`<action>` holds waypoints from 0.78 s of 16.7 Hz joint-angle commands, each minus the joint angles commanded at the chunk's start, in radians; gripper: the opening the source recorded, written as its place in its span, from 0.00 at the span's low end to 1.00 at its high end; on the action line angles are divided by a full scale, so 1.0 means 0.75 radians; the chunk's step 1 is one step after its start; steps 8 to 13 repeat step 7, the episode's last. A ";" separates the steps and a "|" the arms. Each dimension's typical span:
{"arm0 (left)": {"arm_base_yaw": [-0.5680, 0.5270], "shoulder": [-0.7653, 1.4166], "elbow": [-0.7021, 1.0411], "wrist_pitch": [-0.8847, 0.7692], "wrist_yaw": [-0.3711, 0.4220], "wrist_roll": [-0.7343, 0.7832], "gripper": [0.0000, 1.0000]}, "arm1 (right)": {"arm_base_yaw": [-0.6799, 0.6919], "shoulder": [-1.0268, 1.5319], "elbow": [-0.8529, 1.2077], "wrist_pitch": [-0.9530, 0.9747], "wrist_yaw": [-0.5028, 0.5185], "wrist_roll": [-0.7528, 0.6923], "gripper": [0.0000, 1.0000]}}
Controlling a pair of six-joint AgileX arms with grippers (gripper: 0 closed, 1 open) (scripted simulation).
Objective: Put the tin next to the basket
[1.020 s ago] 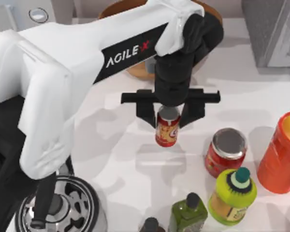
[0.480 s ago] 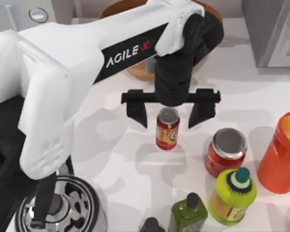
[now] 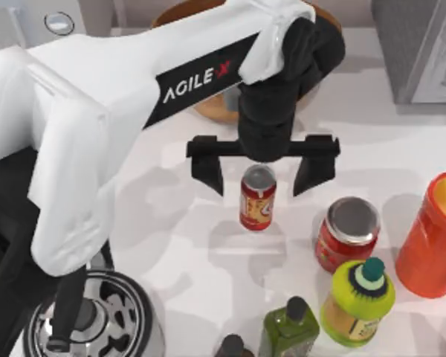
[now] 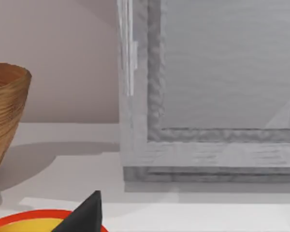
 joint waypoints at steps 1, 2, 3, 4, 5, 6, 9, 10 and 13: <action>-0.001 0.004 0.030 -0.027 0.000 0.000 1.00 | 0.000 0.000 0.000 0.000 0.000 0.000 1.00; -0.001 0.008 0.066 -0.061 0.000 -0.002 1.00 | 0.000 0.000 0.000 0.000 0.000 0.000 1.00; 0.000 0.011 0.106 -0.098 0.001 -0.003 1.00 | 0.000 0.000 0.000 0.000 0.000 0.000 1.00; -0.001 0.013 0.146 -0.135 0.001 -0.002 1.00 | 0.000 0.000 0.000 0.000 0.000 0.000 1.00; -0.001 0.014 0.181 -0.167 0.001 -0.001 1.00 | 0.000 0.000 0.000 0.000 0.000 0.000 1.00; 0.000 0.014 0.206 -0.191 0.001 -0.002 1.00 | 0.000 0.000 0.000 0.000 0.000 0.000 1.00; 0.001 0.014 0.218 -0.202 0.000 -0.002 1.00 | 0.000 0.000 0.000 0.000 0.000 0.000 1.00; 0.001 0.014 0.218 -0.202 0.000 -0.002 1.00 | 0.000 0.000 0.000 0.000 0.000 0.000 1.00; 0.001 0.014 0.218 -0.202 0.000 -0.002 1.00 | 0.000 0.000 0.000 0.000 0.000 0.000 1.00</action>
